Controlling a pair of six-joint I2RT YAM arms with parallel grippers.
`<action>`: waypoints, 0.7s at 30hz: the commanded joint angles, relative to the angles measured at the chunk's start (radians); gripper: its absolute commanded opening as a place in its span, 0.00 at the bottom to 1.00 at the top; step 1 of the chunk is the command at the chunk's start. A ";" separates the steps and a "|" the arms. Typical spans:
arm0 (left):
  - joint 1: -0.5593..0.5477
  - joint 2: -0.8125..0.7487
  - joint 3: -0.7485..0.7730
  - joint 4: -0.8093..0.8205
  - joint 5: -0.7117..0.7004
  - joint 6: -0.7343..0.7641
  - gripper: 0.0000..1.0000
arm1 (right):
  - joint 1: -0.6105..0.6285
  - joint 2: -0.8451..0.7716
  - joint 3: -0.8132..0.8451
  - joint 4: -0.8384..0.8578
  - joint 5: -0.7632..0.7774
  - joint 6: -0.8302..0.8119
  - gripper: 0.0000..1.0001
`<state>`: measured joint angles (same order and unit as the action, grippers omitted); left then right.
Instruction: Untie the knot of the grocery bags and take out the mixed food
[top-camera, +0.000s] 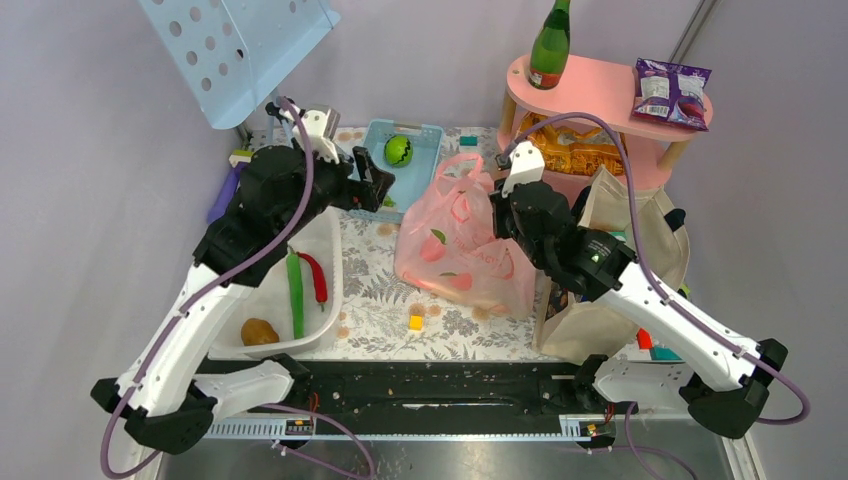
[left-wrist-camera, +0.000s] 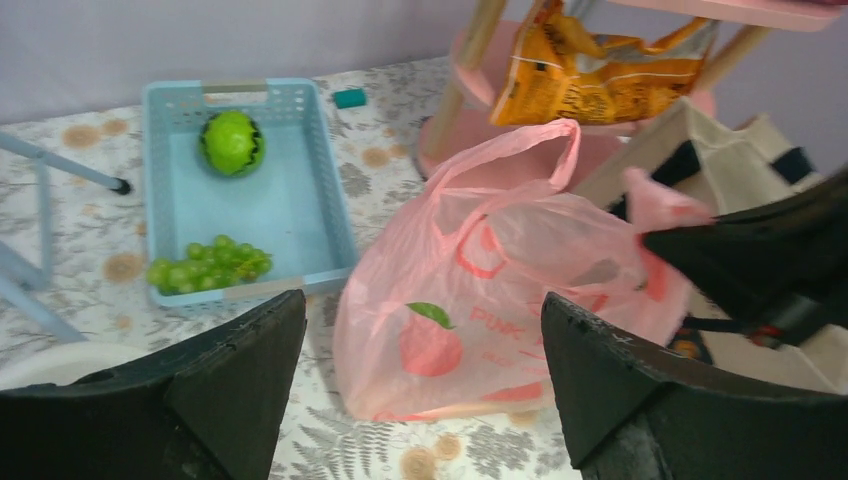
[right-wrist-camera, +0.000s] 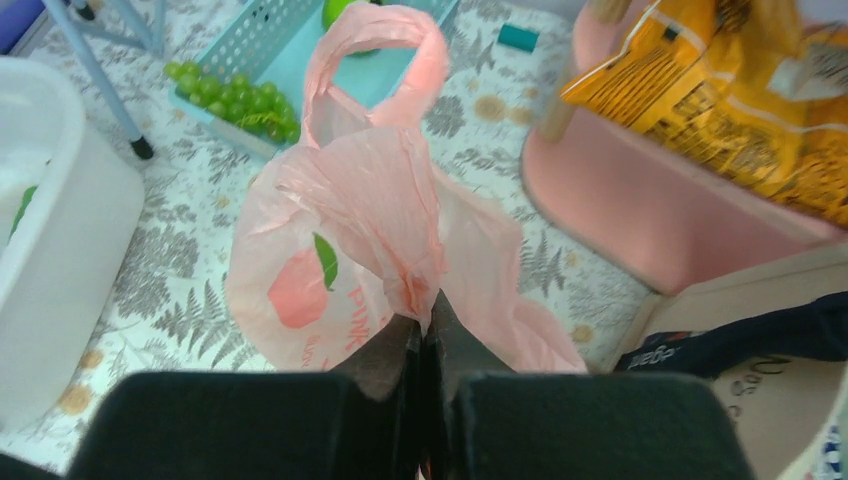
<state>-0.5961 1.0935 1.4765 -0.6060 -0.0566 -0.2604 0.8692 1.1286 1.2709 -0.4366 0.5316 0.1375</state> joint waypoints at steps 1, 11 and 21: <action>-0.028 -0.019 -0.073 0.103 0.122 -0.125 0.86 | -0.007 -0.052 -0.041 0.028 -0.079 0.104 0.00; -0.148 0.194 -0.018 0.314 0.186 -0.175 0.62 | -0.009 -0.151 -0.112 0.056 -0.058 0.149 0.00; -0.176 0.255 -0.087 0.450 0.182 -0.211 0.56 | -0.014 -0.221 -0.133 0.031 -0.019 0.146 0.00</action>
<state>-0.7723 1.3483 1.3945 -0.2787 0.1280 -0.4614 0.8639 0.9356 1.1427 -0.4301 0.4793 0.2699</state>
